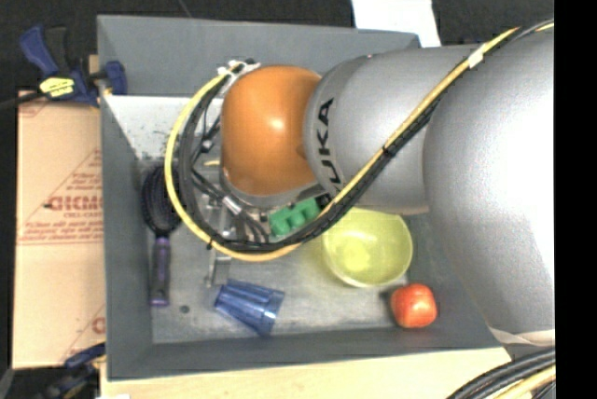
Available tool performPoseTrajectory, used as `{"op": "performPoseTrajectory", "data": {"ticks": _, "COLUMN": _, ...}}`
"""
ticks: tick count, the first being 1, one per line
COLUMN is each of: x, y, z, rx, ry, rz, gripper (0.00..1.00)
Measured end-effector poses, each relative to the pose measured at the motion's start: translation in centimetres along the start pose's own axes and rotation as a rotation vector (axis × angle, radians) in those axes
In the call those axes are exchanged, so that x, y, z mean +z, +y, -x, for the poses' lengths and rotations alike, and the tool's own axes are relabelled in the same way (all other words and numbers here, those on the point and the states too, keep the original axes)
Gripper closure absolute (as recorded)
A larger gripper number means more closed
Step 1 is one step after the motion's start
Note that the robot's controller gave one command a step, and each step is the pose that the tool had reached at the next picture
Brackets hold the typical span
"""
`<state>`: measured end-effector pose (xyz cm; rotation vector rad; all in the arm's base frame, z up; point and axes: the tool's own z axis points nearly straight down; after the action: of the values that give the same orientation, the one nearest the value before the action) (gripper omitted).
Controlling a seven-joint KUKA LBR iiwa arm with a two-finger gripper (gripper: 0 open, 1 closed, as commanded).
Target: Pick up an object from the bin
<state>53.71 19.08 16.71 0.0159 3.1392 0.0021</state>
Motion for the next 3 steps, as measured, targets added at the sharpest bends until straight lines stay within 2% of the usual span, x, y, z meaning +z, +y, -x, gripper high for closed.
{"op": "performPoseTrajectory", "data": {"ticks": 1, "x": 0.0, "y": 0.0, "z": 0.0, "rx": 0.0, "ry": 0.0, "rz": 0.0, "gripper": 0.0}}
{"op": "performPoseTrajectory", "data": {"ticks": 2, "x": 1.1, "y": -6.3, "z": 0.2, "rx": 0.361, "ry": -0.001, "rz": -0.002, "gripper": 0.0}}
{"op": "performPoseTrajectory", "data": {"ticks": 3, "x": -2.7, "y": -6.9, "z": -0.5, "rx": 0.315, "ry": -0.004, "rz": 0.001, "gripper": 0.0}}
